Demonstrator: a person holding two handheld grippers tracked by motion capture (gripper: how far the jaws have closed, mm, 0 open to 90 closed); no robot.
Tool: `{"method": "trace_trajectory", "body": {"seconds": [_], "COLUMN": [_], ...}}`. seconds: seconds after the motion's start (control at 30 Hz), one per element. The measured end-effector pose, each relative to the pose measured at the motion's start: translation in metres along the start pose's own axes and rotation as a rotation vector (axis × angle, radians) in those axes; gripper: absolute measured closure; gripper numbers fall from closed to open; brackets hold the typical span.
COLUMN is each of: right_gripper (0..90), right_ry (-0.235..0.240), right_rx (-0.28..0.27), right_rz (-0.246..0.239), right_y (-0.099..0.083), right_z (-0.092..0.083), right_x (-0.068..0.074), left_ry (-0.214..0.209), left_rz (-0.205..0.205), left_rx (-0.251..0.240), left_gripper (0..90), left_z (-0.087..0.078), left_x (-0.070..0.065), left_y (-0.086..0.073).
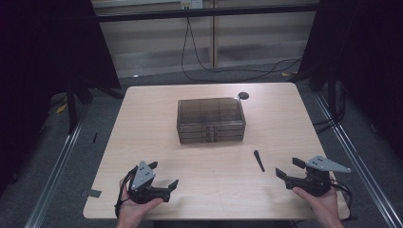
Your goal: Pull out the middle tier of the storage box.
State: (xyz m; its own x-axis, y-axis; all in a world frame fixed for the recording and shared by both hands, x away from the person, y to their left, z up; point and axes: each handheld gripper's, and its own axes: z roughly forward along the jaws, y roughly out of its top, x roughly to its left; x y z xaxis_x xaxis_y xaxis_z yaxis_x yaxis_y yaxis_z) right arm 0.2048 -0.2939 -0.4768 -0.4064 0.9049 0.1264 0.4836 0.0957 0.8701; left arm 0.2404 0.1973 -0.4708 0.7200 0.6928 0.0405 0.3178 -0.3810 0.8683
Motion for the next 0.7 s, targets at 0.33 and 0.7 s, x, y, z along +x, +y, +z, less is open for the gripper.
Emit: {"method": "trace_trajectory", "body": {"seconds": [0.33, 0.7], "right_gripper": [20.4, 19.5], "right_ry": [-0.001, 0.008], "right_rx": [-0.001, 0.002], "right_rz": [0.005, 0.019], "right_y": [0.000, 0.000], "right_z": [-0.001, 0.000], "right_x": [-0.001, -0.001], "left_ry": [-0.014, 0.000], "left_rz": [0.052, 0.092], "left_rx": [0.009, 0.003], "left_gripper": [7.0, 19.3], "left_z": [0.005, 0.013], "left_x": [-0.010, -0.012], "left_y": [0.008, 0.019]}}
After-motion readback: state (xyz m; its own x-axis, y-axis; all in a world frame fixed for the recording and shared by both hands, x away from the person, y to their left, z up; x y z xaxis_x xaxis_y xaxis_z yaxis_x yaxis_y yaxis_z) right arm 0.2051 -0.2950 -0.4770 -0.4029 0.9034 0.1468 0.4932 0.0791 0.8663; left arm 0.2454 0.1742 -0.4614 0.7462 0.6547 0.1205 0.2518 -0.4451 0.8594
